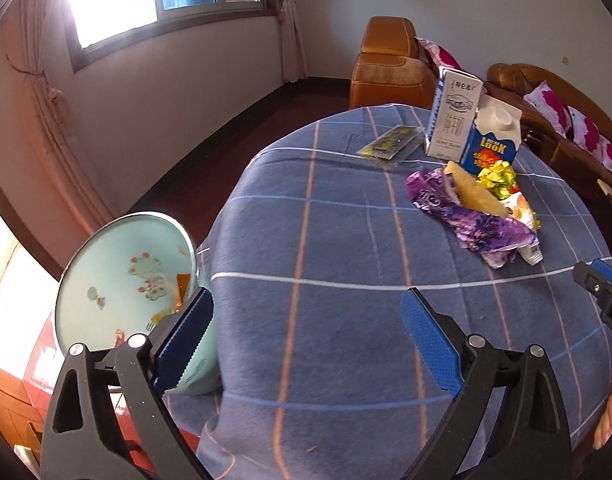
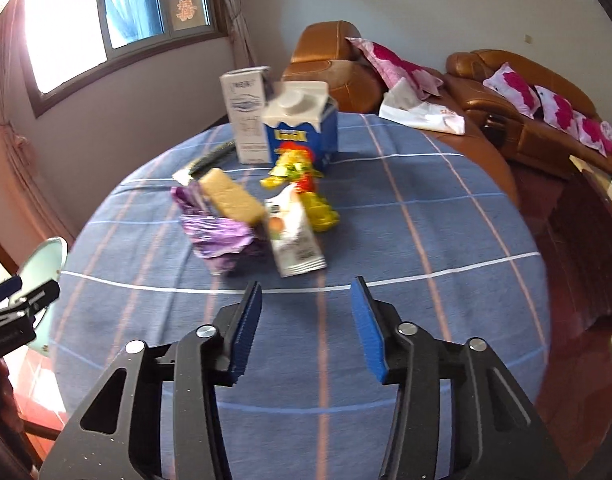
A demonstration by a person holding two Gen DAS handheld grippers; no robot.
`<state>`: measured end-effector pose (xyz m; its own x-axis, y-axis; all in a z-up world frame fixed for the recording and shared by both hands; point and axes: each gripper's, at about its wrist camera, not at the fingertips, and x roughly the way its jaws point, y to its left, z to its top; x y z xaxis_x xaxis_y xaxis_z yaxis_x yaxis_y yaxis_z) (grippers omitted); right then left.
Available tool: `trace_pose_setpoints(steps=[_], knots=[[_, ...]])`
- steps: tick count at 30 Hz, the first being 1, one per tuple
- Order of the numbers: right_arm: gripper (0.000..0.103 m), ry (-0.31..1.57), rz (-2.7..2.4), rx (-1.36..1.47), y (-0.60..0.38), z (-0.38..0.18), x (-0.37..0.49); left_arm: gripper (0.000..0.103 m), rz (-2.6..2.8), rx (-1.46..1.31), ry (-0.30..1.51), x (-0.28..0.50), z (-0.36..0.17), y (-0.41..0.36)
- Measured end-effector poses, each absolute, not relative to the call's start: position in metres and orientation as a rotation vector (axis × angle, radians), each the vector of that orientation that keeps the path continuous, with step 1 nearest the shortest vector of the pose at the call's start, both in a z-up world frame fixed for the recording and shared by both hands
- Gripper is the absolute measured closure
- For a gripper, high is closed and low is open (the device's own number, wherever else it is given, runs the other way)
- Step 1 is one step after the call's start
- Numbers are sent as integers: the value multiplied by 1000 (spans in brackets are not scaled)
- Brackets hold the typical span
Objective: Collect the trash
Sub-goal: 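Move both open grippers back over the remaining items on the table, then grasp the purple wrapper with the left gripper while the right gripper grasps the white printed snack packet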
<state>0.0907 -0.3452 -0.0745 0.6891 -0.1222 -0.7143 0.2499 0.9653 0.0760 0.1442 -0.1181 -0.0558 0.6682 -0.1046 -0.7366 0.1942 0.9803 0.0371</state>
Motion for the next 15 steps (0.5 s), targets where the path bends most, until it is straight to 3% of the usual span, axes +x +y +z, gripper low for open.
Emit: trace_pose_setpoints(steps=[8,13,15], knots=[[62,783,-209,201,-379,-76,104,18,-212,36,817,189,-45,-192],[62,797,-198,208,-388,-79,100,21,-240,23,892,209,-66,-240],[62,805,-197,214,-391,-79,100,30,-258,22,934,212,-79,-253]])
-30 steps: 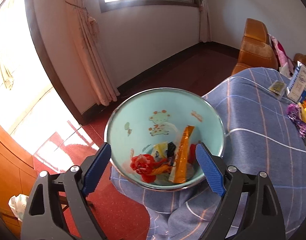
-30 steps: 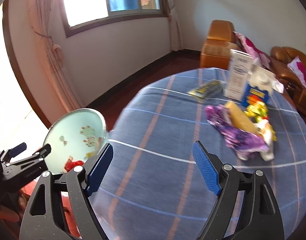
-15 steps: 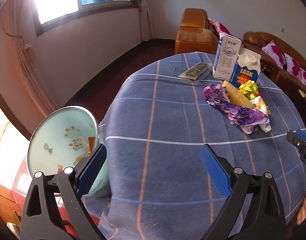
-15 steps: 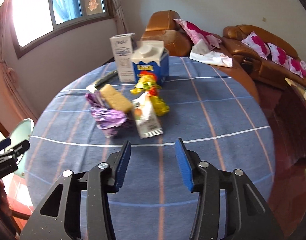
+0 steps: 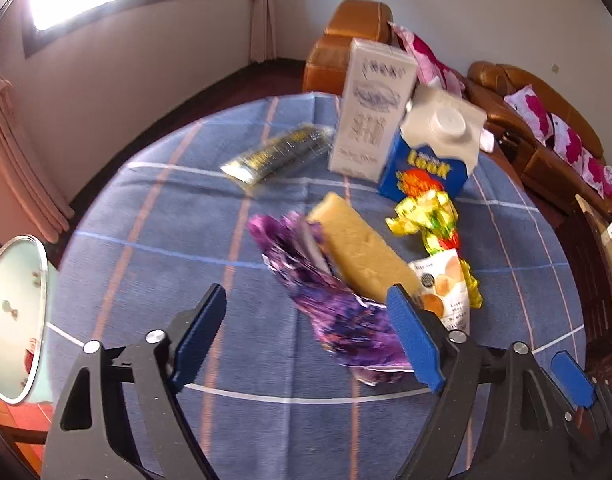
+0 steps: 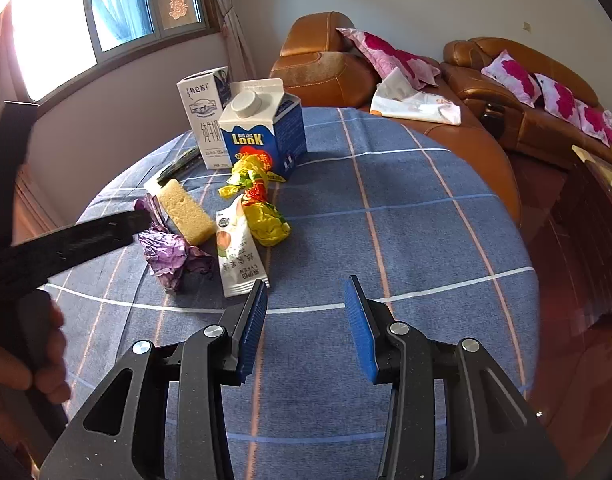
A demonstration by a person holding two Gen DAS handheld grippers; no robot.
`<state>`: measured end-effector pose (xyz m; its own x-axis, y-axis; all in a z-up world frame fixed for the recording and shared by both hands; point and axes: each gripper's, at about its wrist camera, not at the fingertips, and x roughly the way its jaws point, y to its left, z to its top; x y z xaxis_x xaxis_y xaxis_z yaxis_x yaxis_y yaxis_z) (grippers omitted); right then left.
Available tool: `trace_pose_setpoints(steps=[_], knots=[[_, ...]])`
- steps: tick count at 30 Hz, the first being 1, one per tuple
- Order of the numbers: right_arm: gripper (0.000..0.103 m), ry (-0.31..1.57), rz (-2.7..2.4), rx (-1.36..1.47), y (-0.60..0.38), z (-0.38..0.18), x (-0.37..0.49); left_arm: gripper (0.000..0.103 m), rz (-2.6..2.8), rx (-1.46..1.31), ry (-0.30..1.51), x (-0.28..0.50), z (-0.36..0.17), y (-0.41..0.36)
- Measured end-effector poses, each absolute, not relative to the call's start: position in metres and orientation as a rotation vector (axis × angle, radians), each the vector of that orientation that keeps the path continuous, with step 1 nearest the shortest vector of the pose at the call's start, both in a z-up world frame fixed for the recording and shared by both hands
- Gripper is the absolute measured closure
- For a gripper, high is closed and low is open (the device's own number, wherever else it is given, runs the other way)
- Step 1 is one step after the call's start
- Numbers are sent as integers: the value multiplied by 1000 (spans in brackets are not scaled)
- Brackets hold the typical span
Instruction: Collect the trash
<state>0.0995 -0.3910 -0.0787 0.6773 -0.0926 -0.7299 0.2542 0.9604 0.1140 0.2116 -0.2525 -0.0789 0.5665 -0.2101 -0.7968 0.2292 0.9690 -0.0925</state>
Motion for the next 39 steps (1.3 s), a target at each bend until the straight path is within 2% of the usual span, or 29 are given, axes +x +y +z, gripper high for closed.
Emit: trace_pose_setpoints(steps=[2,3,4,8,9,18,19,21,39], knots=[[62,814,-190,217,-394,-80,102,39,-267,35,974,212,-93,-258],[62,818,-185,217,-394,-81,103,52,-282,32,984,212,-97,-258],[62,821,-175,217,-394,-82,106,57,-300,34,991,211,-100,-258],[62,828,-146,193,-388,-86,122,66,-328,71,962,206,-96,-252],[62,832,-142,184,-386,-87,125,71,-335,93,944,203,-91,-248],[62,903,-37,231,-368,-106,171,73,-280,133,898,189,-69,-195],[67,918,-36,223,-365,-110,177,73,-274,130,900,189,-69,-190],[67,930,-38,217,-362,-113,180,73,-267,120,905,187,-68,-179],[71,784,-134,126,-311,-54,84,73,-203,179,816,123,-38,-98]])
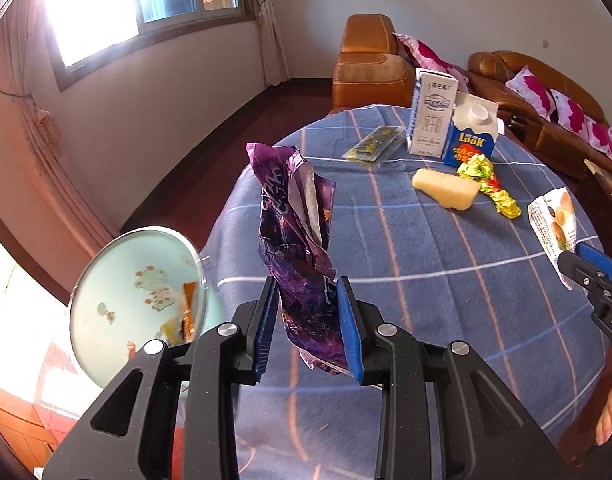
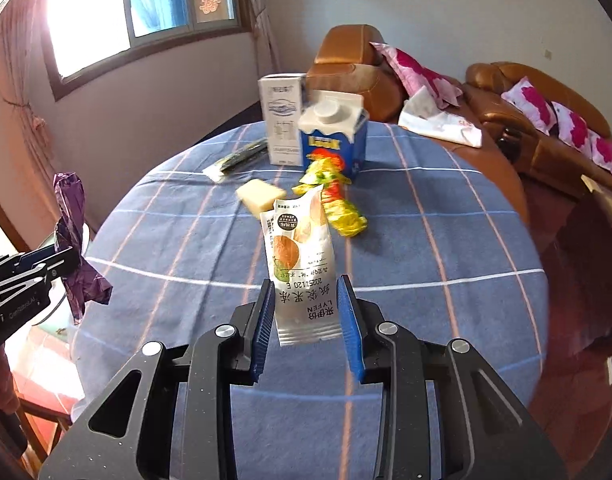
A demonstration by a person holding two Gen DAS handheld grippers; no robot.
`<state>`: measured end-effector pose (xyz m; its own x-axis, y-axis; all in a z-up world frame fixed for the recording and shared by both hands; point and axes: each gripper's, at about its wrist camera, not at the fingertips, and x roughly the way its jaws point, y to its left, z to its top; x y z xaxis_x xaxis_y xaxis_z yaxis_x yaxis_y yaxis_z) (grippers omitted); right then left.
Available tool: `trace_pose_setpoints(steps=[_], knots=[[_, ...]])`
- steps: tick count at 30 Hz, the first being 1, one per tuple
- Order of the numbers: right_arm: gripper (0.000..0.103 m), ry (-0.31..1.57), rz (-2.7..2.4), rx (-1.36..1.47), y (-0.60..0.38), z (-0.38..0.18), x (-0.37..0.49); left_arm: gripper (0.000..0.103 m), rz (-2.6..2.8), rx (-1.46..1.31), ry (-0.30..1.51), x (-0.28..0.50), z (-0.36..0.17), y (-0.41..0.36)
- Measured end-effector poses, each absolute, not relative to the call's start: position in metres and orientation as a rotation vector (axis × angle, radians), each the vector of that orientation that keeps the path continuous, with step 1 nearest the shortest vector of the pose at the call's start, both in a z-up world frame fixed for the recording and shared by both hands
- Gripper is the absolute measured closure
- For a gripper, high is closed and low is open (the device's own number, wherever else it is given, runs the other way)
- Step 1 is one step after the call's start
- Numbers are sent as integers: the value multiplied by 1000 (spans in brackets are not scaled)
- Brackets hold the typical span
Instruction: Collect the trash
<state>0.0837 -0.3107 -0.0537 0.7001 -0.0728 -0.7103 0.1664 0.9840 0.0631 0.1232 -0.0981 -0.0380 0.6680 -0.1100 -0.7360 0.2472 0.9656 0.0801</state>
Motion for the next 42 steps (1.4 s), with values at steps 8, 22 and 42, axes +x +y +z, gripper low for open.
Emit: trace_pose_setpoints(steps=[8,22,42], knots=[[71,757,-56,66,-249,-40,73,73,-117,172,786,97,-25,-48],[71,729,17,8,-187,-26,61,73,-55,133,754,72,-11,5],[71,700,139,-60,-125,-12,78,73,47,89,734,80,-7,51]])
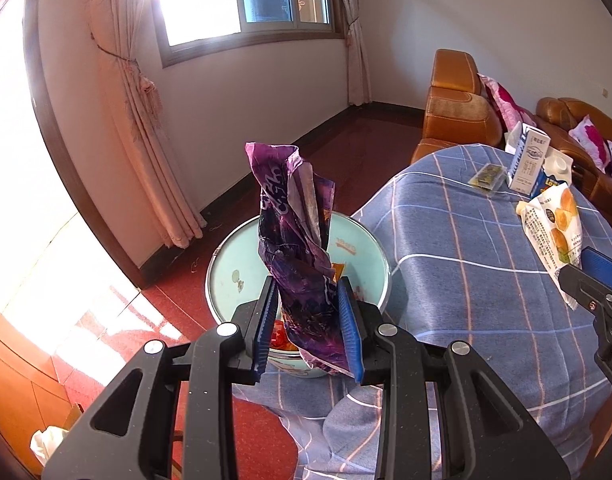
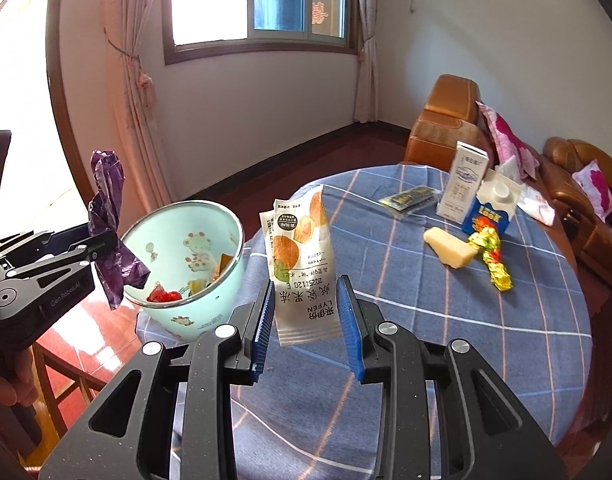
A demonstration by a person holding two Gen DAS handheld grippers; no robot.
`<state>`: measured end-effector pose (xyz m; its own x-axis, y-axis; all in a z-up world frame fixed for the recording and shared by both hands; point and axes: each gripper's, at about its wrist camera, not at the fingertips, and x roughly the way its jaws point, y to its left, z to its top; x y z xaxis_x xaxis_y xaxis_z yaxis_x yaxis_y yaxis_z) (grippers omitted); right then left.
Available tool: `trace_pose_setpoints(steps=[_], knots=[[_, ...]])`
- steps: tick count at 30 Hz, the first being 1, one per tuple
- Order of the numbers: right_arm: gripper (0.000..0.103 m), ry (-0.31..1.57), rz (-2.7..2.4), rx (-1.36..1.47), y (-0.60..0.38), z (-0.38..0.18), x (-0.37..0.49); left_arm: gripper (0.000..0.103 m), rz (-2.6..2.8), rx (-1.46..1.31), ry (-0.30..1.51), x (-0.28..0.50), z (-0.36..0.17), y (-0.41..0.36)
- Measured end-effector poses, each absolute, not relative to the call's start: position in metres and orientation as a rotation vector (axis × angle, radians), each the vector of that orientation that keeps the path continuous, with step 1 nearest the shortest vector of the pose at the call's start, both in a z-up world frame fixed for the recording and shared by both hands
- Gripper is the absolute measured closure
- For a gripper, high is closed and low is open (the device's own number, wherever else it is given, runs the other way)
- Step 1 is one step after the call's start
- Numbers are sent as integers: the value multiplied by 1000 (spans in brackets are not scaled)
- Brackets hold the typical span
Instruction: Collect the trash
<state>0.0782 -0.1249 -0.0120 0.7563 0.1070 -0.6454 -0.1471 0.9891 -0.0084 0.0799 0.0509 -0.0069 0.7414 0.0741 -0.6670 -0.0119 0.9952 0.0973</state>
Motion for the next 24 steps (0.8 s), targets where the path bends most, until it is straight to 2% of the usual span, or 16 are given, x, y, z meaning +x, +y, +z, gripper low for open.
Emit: trace_pose_setpoints(steps=[24], knots=[[71,737,296,-50,-58,-29,156,73,149,71,835,140,-42,92]])
